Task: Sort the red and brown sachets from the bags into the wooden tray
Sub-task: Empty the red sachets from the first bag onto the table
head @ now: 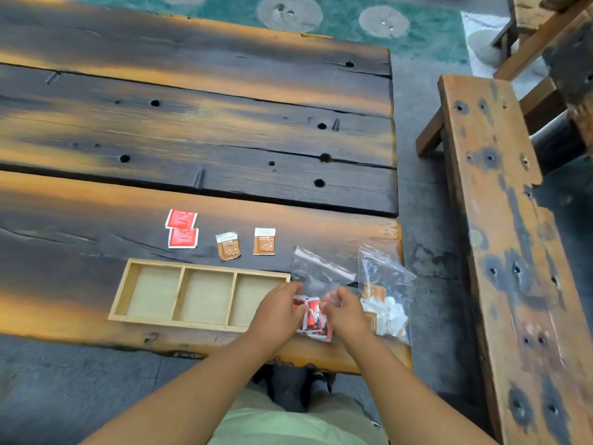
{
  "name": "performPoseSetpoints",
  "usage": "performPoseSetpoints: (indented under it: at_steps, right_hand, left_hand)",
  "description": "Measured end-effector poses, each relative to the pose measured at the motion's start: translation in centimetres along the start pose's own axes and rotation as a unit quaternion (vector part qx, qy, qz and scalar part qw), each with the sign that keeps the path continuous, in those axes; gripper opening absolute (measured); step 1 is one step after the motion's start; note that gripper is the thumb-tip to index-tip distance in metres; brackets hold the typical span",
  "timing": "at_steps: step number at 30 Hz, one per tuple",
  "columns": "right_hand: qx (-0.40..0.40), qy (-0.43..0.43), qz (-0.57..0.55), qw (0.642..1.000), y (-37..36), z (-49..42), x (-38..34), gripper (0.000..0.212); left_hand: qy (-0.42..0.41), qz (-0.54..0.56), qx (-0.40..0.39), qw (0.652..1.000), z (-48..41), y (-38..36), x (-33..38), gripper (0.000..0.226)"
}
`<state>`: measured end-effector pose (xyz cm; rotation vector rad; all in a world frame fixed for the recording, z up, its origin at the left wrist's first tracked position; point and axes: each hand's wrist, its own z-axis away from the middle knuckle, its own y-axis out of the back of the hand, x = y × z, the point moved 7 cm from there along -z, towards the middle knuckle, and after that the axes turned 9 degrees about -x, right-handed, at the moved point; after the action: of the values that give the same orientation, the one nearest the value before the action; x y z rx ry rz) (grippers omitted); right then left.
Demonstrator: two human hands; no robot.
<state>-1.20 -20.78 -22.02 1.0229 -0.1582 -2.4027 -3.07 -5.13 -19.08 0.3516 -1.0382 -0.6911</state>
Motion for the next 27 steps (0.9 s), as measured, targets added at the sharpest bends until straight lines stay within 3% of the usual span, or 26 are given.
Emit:
performPoseSetpoints:
  at_steps: [6,9,12,17,23,27]
  right_hand:
    - [-0.038,0.024,-0.086,0.995,1.6,2.2,-0.7,0.014]
    - [-0.056,0.053,-0.143,0.987,2.7,3.3,-1.5,0.014]
    - [-0.08,0.073,-0.19,0.976,3.5,4.3,-2.2,0.015]
    - [-0.149,0.103,-0.209,0.961,3.1,5.1,-4.3,0.01]
    - [-0.205,0.131,-0.111,0.964,-0.1,5.6,-7.5,0.008]
    - [-0.238,0.134,-0.112,0.955,-3.0,5.7,-9.6,0.016]
  left_hand:
    - [-0.015,0.027,0.001,1.0,0.2,-0.1,0.9,0.032]
    - [-0.008,0.108,-0.027,0.994,0.5,-0.2,1.0,0.042]
    - [0.016,0.244,-0.074,0.967,0.8,-0.1,1.3,0.069]
    - [0.063,0.446,-0.125,0.884,2.4,0.9,2.0,0.072]
    - [0.068,0.451,0.024,0.89,5.6,4.0,1.5,0.048]
    - [0.049,0.469,0.105,0.875,8.3,6.7,-0.2,0.048]
